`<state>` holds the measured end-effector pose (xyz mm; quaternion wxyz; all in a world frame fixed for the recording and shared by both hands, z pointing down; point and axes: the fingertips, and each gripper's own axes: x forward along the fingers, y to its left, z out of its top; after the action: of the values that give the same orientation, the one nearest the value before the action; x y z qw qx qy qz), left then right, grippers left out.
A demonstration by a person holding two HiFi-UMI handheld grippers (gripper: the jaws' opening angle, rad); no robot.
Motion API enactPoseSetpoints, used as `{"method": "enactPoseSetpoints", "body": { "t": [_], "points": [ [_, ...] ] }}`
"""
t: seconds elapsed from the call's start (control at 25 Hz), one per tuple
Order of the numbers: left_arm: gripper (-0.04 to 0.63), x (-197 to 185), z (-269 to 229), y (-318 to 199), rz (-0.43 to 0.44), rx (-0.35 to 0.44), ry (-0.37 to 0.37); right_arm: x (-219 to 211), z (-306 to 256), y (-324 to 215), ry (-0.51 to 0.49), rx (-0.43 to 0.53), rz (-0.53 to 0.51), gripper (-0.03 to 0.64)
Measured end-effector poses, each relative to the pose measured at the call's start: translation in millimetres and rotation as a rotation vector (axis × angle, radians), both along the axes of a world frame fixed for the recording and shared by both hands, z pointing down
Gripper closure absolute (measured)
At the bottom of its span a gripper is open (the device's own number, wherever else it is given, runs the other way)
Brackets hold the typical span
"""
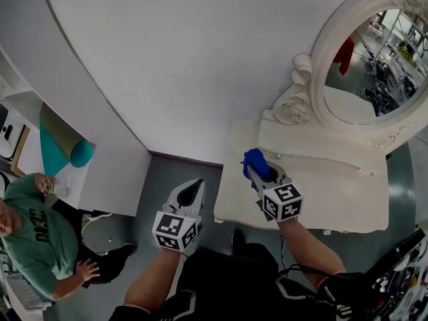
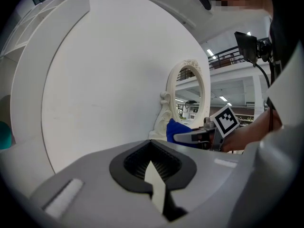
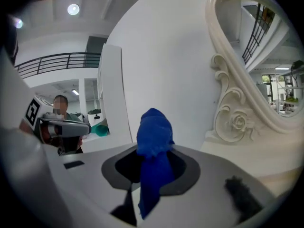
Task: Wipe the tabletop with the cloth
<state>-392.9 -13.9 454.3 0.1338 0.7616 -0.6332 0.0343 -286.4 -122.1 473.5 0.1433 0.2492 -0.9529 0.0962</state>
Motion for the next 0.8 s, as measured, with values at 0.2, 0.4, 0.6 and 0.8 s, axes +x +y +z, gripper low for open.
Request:
{"method": "enactPoseSetpoints", "body": {
  "t": [0.2, 0.4, 0.6, 0.8],
  "points": [
    [0.588, -3.9, 18.5, -17.0, -0.029, -0.039, -0.029, -19.4, 33.6, -24.5, 0.061, -0.016, -0.071, 0.520],
    [0.588, -10.1, 35.6, -28.9, 0.002, -0.068, -0.015, -42.5, 70.7, -45.3, 0.152, -0.031, -0.098, 0.520],
    [0.588, -18.6, 57.0, -34.4, 0.017, -0.105, -0.002, -67.2, 119.6, -60.4, 0.265, -0.052, -0.128, 0.520],
    [0.588, -21.9, 73.9, -35.3, 0.041, -0.136, 0.000, -85.5, 160.8, -66.4, 0.341, -0.089, -0.144, 0.520]
  ]
}}
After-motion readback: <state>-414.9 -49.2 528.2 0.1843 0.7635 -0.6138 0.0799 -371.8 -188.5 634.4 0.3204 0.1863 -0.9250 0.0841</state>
